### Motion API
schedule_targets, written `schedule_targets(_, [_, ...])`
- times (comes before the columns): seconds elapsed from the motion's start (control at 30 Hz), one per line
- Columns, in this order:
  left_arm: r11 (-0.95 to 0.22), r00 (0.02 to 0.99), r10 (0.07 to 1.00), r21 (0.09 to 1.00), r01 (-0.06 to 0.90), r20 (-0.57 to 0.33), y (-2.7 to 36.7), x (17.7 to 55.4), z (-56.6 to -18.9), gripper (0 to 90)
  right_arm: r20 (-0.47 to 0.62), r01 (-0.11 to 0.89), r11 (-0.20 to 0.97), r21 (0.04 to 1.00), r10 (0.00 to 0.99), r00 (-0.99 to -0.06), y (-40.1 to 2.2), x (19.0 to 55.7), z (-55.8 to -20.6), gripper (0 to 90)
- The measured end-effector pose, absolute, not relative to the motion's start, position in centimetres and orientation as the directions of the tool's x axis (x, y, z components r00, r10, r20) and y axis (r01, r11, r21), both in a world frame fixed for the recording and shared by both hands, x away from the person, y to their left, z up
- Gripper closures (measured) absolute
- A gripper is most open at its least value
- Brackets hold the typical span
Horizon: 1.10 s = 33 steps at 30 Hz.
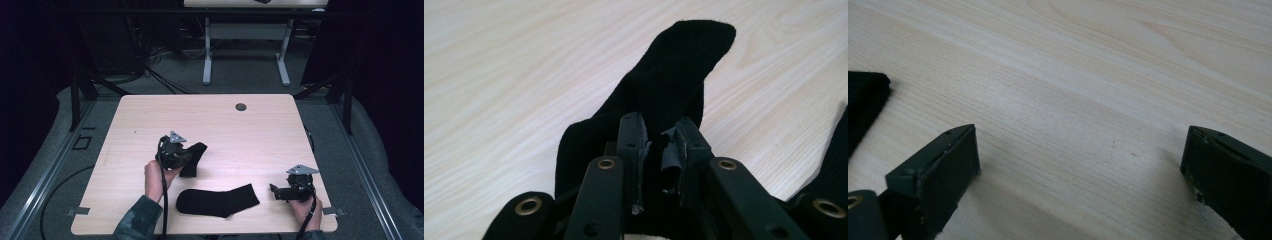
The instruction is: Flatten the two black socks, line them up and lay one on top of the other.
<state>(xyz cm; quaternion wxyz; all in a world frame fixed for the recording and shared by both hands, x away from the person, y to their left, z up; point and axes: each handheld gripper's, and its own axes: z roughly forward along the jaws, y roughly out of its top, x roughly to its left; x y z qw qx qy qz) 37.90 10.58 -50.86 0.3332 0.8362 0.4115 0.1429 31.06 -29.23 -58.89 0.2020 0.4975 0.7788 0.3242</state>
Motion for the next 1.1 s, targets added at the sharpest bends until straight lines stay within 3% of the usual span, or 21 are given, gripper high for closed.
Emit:
schedule_targets(0.17, [-0.462,0.632,0.773,0.633,0.621,-0.057,8.3,38.8,-53.2,75.7,0.008,0.645,0.294,0.705,0.906,-0.422,-29.2,31.0,-58.9,2.0])
schedule_targets(0.23, [-0.466,0.637,0.767,0.618,0.633,-0.074,7.7,39.2,-54.1,71.2,0.008,0.645,0.294,0.705,0.906,-0.422,-29.2,31.0,-58.9,2.1])
schedule_targets(0.37, [-0.445,0.622,0.775,0.602,0.662,-0.112,7.4,39.7,-54.8,42.8,0.008,0.645,0.294,0.706,0.907,-0.422,-29.2,31.0,-58.9,2.2])
schedule_targets(0.43, [-0.421,0.610,0.784,0.626,0.657,-0.113,8.1,39.6,-54.3,32.8,0.008,0.645,0.292,0.706,0.907,-0.421,-29.2,31.0,-58.9,2.2])
schedule_targets(0.5, [-0.411,0.603,0.791,0.637,0.652,-0.107,8.7,39.4,-54.0,28.8,0.008,0.645,0.293,0.705,0.907,-0.421,-29.2,31.0,-58.9,2.2])
schedule_targets(0.83, [-0.391,0.566,0.819,0.632,0.669,-0.093,12.6,39.6,-53.2,28.8,0.012,0.654,0.292,0.698,0.909,-0.417,-29.3,31.2,-58.7,3.9])
schedule_targets(0.9, [-0.391,0.567,0.818,0.634,0.667,-0.092,12.9,39.5,-53.1,30.0,0.045,0.652,0.273,0.708,0.903,-0.427,-29.4,31.3,-58.5,11.8])
schedule_targets(1.1, [-0.417,0.596,0.797,0.622,0.663,-0.100,12.1,39.4,-53.3,33.5,0.073,0.594,0.311,0.742,0.843,-0.533,-26.5,31.2,-55.4,20.8])
